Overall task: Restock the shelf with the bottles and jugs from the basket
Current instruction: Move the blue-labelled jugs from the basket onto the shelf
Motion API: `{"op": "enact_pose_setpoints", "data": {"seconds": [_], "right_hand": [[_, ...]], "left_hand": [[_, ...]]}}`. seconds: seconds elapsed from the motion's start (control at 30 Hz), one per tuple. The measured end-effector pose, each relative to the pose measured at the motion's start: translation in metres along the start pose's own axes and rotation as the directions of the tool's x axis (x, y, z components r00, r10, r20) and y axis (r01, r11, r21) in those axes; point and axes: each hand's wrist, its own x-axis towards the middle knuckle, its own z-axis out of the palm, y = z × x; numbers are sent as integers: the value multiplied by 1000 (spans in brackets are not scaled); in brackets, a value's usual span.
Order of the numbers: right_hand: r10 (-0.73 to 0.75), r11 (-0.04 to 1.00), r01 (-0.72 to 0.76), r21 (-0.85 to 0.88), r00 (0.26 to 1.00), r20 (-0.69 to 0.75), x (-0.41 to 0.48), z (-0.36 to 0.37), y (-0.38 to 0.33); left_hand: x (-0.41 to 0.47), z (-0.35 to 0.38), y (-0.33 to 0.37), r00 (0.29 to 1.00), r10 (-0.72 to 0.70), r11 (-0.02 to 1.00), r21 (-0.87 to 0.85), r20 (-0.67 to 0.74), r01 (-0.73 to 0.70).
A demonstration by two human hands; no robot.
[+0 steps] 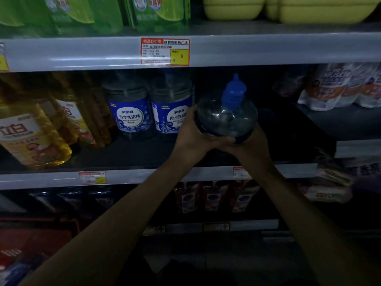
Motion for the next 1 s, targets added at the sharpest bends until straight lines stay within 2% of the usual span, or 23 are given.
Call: {"op": "enact_pose_setpoints", "data": {"seconds": [0.13, 0.3, 0.43, 0.53, 0.73, 0.9, 1.0], "right_hand": [[25, 1000, -26, 11, 999, 40, 10, 3, 6], [28, 1000, -28, 12, 999, 27, 13, 7, 13], [54, 998, -54, -18, 998, 26, 5, 9, 32], [89, 995, -90, -29, 995, -56, 5, 14, 42], [133, 991, -130, 32, 980, -145, 41, 14, 53], [113, 993, -107, 43, 975, -192, 83, 25, 67], [117, 993, -114, 29, 976, -184, 101, 29, 83]], "left_hand": [[2, 5, -15, 997, -62, 996, -61, -50, 59], [-4, 2, -30, 994, -101, 986, -130, 29, 104], [1, 8, -34, 997, -66, 993, -97, 41, 70], [7, 19, -32, 998, -52, 998, -30, 35, 53], [35, 39, -45, 999, -17, 1000, 6, -39, 18], [57, 58, -62, 977, -129, 989, -97, -169, 114], [70, 65, -76, 968, -114, 990, -109, -224, 92]]}}
